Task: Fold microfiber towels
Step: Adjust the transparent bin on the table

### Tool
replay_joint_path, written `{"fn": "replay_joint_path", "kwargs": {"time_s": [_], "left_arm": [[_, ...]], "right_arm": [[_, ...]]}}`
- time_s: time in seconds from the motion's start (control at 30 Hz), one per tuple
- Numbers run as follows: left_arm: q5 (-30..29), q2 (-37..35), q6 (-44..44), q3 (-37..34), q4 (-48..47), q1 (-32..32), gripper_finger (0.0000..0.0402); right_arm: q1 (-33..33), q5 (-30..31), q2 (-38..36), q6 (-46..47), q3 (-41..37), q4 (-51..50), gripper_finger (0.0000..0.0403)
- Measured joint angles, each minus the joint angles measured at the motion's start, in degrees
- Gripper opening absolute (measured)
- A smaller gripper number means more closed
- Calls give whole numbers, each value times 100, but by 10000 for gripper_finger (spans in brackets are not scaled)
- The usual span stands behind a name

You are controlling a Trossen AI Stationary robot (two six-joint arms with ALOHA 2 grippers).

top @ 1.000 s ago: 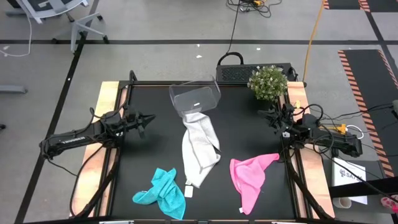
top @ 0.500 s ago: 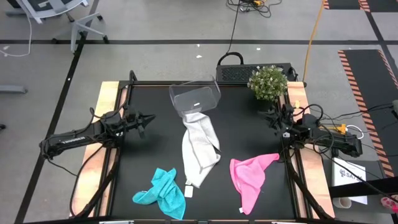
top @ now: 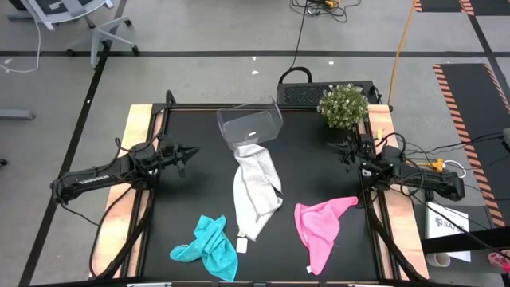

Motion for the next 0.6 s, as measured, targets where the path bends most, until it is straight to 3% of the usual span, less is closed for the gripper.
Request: {"fn": "replay_joint_path", "kwargs": {"time_s": [0.2,0.47,0.6], "left_arm": [[0,0,-1,-1,0,0,31],[-94,0,-21,0,2,-1,31],[-125,0,-432,-1,4,-1,31]], "right_arm": [[-2,587,0,-101,0,35,0],[-4,656,4,-164,0,-21,0],[-16,897,9,-261,0,-74,0]]}}
